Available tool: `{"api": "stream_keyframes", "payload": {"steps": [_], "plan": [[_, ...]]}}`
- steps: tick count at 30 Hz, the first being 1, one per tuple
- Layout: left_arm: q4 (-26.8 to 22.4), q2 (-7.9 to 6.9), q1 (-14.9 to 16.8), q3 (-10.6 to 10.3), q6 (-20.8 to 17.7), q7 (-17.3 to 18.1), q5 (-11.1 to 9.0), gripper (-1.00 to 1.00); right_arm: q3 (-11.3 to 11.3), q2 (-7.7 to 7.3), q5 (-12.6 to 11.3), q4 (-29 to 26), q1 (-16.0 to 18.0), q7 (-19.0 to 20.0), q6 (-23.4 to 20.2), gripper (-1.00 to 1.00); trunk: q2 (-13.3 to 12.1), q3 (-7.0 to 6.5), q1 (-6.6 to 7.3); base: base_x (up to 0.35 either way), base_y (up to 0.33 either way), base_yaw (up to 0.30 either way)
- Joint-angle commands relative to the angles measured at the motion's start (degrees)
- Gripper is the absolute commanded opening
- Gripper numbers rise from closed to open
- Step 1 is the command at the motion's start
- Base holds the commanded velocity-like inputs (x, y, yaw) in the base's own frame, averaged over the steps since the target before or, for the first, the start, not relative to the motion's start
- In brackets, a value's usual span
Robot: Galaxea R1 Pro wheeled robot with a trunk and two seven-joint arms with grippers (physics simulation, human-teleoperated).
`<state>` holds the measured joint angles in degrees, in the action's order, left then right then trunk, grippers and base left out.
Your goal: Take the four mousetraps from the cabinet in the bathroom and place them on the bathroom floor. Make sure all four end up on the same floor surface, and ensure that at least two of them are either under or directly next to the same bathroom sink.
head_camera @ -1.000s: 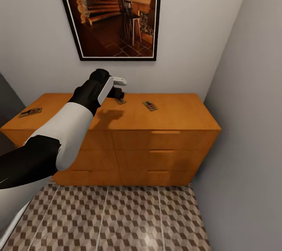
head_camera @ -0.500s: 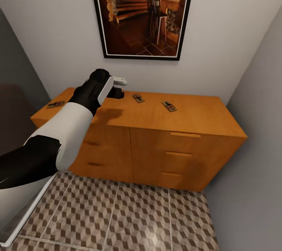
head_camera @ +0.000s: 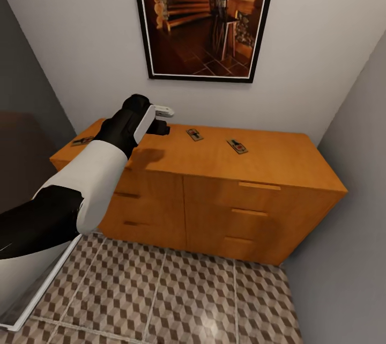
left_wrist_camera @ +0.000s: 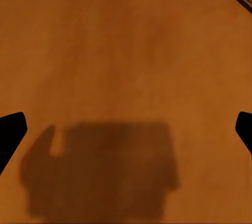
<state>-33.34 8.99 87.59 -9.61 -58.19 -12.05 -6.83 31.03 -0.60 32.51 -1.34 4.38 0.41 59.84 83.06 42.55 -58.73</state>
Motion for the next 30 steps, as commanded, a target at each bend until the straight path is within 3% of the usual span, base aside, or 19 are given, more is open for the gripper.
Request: {"api": "stream_keyframes", "payload": {"steps": [1,30], "plan": [[-0.03,-0.03,0.04,-0.23,-0.17,-0.52,-0.62,1.00,0.49,0.01,0.28,0.03,0.04,0.29,0.16,-1.00,0.02,0.05,0.00,0.090,-0.102,0.000],[0.03,0.03,0.04,-0.23,-0.17,-0.52,-0.61,1.00,0.43,0.07,0.34,0.11,0.02,0.29,0.16,-1.00,0.02,0.05,0.00,0.113,-0.111,0.000]]}}
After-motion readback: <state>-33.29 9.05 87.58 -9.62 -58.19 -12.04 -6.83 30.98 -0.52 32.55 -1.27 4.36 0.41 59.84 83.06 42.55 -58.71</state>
